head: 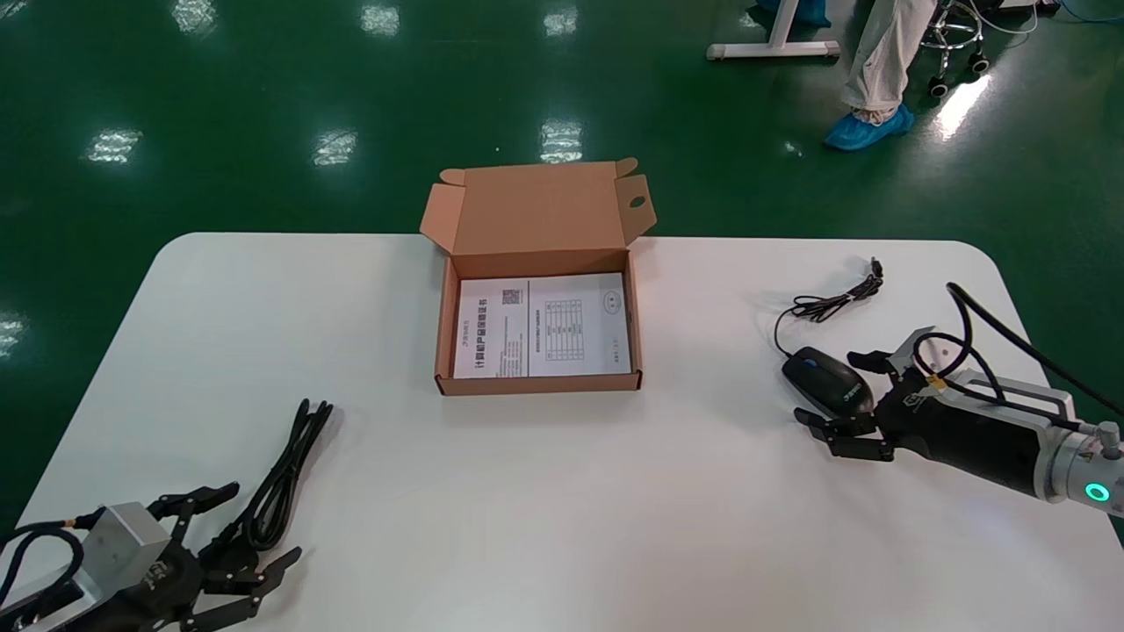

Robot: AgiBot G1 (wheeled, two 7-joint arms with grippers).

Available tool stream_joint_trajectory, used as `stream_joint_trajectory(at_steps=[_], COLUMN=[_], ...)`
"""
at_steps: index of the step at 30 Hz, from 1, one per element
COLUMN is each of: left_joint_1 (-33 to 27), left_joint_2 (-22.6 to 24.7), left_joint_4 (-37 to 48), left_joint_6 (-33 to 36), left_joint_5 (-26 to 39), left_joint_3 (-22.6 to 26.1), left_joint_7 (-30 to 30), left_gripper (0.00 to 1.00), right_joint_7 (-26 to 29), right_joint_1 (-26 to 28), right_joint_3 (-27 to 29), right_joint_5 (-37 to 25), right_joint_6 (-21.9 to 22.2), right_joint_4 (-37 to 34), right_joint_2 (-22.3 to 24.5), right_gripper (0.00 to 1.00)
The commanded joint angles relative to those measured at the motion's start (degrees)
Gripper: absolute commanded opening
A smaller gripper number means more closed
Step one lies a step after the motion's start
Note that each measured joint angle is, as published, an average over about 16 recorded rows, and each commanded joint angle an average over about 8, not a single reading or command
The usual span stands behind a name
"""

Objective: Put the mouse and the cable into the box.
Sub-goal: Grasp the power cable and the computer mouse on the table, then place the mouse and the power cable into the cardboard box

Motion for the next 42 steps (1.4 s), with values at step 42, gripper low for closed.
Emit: stream_joint_trajectory(at_steps=[42], left_joint_1=[0.1], left_joint_2=[0.0], left_joint_4=[0.0], left_joint_6=[0.0], left_joint_5=[0.0], left_joint_3=[0.0], left_joint_7=[-0.1], left_gripper=[0.00], right_joint_7=[-0.3], right_joint_1=[0.0], right_joint_3=[0.3], right_joint_5=[0.6], right_joint_6=[-0.1], right_joint_4=[0.3], right_joint_2=[0.0], right_gripper=[0.00])
